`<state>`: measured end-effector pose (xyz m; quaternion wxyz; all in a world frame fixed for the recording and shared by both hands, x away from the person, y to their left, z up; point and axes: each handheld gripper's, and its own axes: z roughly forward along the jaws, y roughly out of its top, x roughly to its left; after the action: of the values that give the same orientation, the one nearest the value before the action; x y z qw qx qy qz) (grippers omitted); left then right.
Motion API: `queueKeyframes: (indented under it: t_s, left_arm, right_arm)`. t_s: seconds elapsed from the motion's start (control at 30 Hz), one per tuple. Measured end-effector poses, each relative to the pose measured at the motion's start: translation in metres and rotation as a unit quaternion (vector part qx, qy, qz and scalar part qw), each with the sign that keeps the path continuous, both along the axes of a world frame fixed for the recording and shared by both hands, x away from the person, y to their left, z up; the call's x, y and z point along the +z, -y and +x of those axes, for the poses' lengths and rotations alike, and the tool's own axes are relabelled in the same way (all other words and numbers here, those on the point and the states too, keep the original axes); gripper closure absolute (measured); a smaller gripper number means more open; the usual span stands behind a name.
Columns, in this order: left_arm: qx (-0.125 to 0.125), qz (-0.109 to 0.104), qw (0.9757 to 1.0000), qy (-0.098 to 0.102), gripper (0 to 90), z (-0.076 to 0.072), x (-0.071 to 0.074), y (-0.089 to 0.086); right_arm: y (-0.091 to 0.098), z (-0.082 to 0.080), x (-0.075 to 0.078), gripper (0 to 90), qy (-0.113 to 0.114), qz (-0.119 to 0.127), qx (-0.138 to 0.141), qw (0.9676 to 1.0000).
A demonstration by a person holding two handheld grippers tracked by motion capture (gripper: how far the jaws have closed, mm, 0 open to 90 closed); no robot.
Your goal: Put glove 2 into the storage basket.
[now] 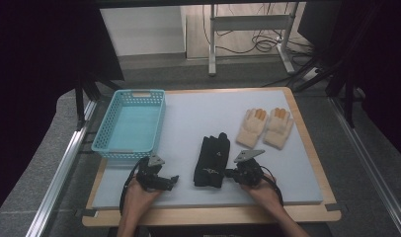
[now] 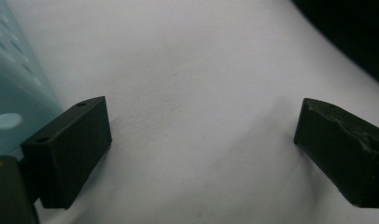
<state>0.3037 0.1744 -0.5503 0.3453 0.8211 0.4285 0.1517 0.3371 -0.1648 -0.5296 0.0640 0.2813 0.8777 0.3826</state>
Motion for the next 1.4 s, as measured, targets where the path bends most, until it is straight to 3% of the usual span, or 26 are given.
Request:
queueKeyframes:
  t_s: [0.5,0.7,0.83,1.0,1.17,1.4]
  left_arm:
    - [-0.002,-0.002,1.0000,-0.002,4.8,0.001,-0.001,-0.005]
    - [-0.004,-0.003,1.0000,-0.001,4.9,0.001,0.000,-0.006]
    - [-0.005,-0.002,1.0000,-0.001,4.8,0.001,-0.001,-0.006]
    - [-0.006,-0.002,1.0000,-0.003,4.0,0.001,-0.001,-0.005]
    - [-0.007,-0.002,1.0000,-0.003,3.6,0.001,-0.001,-0.006]
    - [-0.007,-0.002,1.0000,-0.003,3.5,0.001,-0.001,-0.006]
  right_arm:
    - [-0.051,0.009,-0.004,87.3,0.005,0.003,0.024,0.9997]
    - [-0.057,0.011,-0.003,84.0,0.006,0.001,0.032,0.9995]
    - [-0.045,0.008,0.003,79.4,0.013,0.006,0.023,0.9996]
    - [-0.018,0.010,0.009,72.1,0.024,0.011,-0.006,0.9996]
    - [0.008,0.012,0.013,58.8,0.034,0.012,-0.039,0.9986]
    - [0.044,0.015,0.015,39.5,0.053,-0.006,-0.085,0.9949]
